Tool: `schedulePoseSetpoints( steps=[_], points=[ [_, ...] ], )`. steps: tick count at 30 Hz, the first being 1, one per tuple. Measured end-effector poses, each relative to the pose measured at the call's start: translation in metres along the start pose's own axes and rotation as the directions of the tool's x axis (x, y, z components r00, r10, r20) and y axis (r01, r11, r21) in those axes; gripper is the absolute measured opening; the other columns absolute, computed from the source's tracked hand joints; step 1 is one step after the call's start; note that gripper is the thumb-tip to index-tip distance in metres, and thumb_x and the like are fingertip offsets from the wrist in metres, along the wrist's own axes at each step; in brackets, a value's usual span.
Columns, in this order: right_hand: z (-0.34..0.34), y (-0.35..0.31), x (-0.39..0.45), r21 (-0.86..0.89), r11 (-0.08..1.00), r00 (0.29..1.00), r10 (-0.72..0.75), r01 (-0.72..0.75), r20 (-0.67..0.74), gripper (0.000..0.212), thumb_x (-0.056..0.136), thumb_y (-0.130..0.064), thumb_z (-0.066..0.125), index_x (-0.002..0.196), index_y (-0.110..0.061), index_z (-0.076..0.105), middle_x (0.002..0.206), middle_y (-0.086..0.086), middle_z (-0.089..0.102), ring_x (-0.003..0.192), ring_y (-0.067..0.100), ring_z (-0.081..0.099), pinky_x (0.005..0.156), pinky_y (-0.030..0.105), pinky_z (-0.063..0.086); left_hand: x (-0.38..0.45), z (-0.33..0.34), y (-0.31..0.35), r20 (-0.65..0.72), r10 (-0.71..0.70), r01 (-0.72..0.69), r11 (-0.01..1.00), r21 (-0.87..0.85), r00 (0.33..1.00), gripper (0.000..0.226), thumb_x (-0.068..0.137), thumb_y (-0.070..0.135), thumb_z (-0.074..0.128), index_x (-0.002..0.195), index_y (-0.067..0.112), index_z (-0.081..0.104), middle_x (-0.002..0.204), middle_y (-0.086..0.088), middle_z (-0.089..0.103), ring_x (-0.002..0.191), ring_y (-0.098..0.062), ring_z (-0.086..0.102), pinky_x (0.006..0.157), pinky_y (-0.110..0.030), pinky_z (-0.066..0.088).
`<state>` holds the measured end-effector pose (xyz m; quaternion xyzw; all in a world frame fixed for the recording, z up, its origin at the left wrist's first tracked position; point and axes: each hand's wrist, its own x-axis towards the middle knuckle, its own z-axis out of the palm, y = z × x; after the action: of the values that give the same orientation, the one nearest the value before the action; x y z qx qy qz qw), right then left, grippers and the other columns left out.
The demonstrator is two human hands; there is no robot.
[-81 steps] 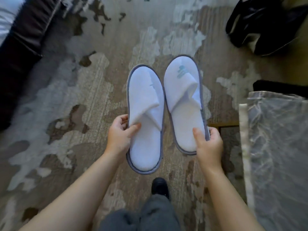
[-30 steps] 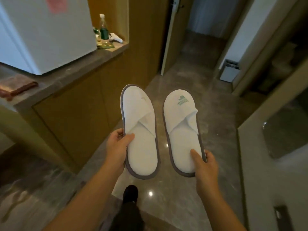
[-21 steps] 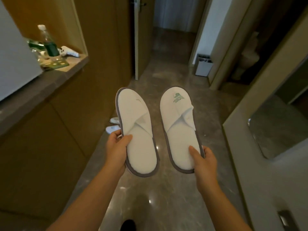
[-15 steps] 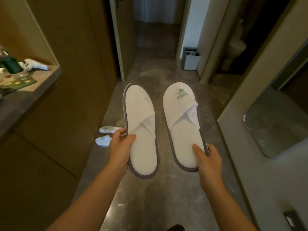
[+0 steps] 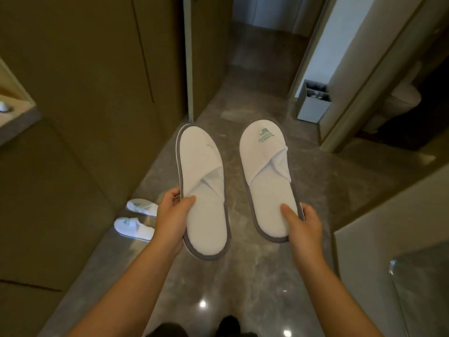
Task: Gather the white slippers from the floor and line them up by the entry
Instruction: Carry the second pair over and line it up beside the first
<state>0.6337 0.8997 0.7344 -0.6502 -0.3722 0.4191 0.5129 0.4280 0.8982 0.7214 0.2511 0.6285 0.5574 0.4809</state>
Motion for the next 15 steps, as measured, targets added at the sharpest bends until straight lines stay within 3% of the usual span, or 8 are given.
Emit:
schedulePoseSetpoints(
  steps=[4, 11, 15],
  points=[
    [0.040, -0.008, 0.072, -0.022, 0.999, 0.993, 0.034, -0.032, 0.113, 0.011, 0.082, -0.010, 0.059, 0.089, -0.012, 0.051, 0.076, -0.006, 0.056, 0.070, 0.007, 0.053, 0.056, 0.024, 0.043, 0.052, 0.013, 0.009, -0.120, -0.052, 0.051, 0.999, -0.008, 0.991, 0.025, 0.083, 0.010, 0.054, 0.107, 0.006, 0.052, 0.097, -0.010, 0.060, 0.088, -0.026, 0.057, 0.072, -0.037, 0.048],
    [0.156, -0.009, 0.209, -0.121, 0.990, 0.939, 0.106, -0.070, 0.327, 0.018, 0.082, -0.016, 0.060, 0.097, -0.014, 0.051, 0.083, -0.007, 0.057, 0.076, 0.007, 0.054, 0.049, 0.017, 0.044, 0.198, 0.021, 0.018, -0.352, -0.159, 0.135, 0.987, -0.093, 0.922, 0.018, 0.083, 0.012, 0.052, 0.101, 0.013, 0.049, 0.087, -0.001, 0.055, 0.090, -0.025, 0.053, 0.077, -0.043, 0.045],
    [0.238, -0.017, 0.292, -0.166, 0.985, 0.916, 0.111, -0.049, 0.385, 0.011, 0.081, -0.015, 0.060, 0.087, -0.020, 0.051, 0.083, -0.006, 0.055, 0.076, 0.007, 0.053, 0.056, 0.022, 0.043, 0.303, 0.031, 0.030, -0.378, -0.219, 0.176, 0.974, -0.145, 0.899, 0.010, 0.083, 0.008, 0.049, 0.092, 0.010, 0.051, 0.081, -0.002, 0.055, 0.077, -0.020, 0.052, 0.062, -0.034, 0.044]
  ],
)
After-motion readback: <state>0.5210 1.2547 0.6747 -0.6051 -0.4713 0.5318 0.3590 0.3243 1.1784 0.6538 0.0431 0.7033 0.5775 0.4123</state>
